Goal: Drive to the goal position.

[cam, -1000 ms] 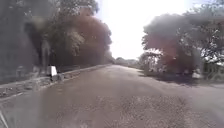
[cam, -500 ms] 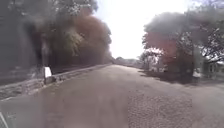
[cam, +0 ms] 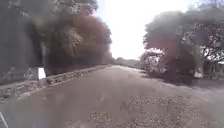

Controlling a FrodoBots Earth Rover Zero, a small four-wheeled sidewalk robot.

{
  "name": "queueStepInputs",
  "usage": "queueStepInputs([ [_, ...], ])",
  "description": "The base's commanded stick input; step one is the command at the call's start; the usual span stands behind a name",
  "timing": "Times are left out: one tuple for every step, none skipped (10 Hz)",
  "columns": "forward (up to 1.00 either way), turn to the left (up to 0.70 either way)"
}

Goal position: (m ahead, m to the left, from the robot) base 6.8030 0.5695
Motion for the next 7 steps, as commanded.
queueStepInputs([
  [0.5, 0.0],
  [0.5, 0.0],
  [0.5, 0.0],
  [0.5, 0.0],
  [0.5, 0.0],
  [0.5, 0.5],
  [0.5, 0.5],
])
